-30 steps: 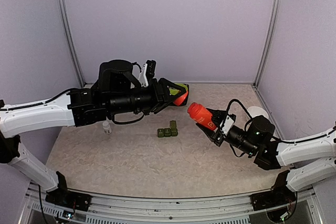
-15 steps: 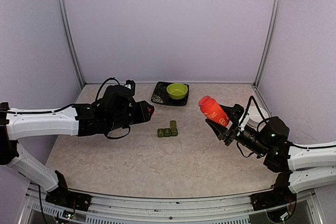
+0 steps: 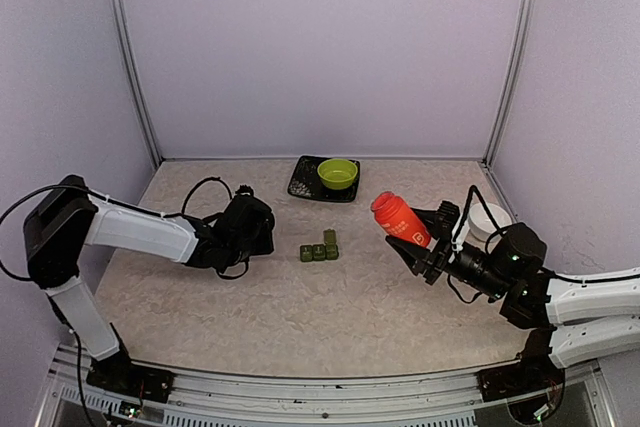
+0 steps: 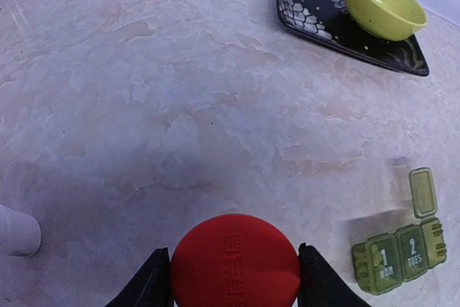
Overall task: Sort the pills into containers
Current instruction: Place the lid of the pill bottle at the center of the board.
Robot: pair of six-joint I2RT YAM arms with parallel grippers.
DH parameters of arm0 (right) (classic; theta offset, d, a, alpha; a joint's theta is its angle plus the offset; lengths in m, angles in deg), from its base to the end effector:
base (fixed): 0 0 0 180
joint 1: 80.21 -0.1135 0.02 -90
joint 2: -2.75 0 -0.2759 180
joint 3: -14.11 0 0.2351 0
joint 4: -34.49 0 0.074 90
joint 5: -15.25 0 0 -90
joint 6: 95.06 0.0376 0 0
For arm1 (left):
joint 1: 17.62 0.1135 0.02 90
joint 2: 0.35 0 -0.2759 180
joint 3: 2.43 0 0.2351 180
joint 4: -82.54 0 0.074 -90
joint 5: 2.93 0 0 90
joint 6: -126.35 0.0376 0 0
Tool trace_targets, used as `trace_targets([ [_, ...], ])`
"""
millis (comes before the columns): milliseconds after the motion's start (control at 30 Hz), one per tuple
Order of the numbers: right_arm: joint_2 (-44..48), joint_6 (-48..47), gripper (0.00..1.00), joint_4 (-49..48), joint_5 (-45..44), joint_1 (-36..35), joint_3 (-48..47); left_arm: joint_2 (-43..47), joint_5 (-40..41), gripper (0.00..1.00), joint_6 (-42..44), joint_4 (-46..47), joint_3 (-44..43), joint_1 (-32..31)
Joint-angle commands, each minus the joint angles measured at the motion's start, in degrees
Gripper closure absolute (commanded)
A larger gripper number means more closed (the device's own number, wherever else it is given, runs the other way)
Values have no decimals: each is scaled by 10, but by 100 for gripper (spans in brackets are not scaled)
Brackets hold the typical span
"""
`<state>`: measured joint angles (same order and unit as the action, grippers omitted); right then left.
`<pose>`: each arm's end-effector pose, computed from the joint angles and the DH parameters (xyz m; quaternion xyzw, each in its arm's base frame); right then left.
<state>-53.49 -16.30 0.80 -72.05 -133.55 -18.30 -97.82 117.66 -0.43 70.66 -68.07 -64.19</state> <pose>0.1130 0.1548 0.2670 -0.3590 0.5344 0.2889 0.7085 0.2425 -0.2283 0.1896 -0.0276 0.8926 -0.0709 0.4445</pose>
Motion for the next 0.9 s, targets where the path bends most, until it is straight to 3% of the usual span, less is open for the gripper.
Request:
trace_targets([
  [0,8,10,97,1,12,1,7,-42,9,70,12,40,-13,10],
  [367,-6,5,97,-8,4,2,12,-118,-15,69,13,54,-35,26],
  [867,-68,21,97,-4,26,30,-7,-116,-36,30,21,52,-40,37],
])
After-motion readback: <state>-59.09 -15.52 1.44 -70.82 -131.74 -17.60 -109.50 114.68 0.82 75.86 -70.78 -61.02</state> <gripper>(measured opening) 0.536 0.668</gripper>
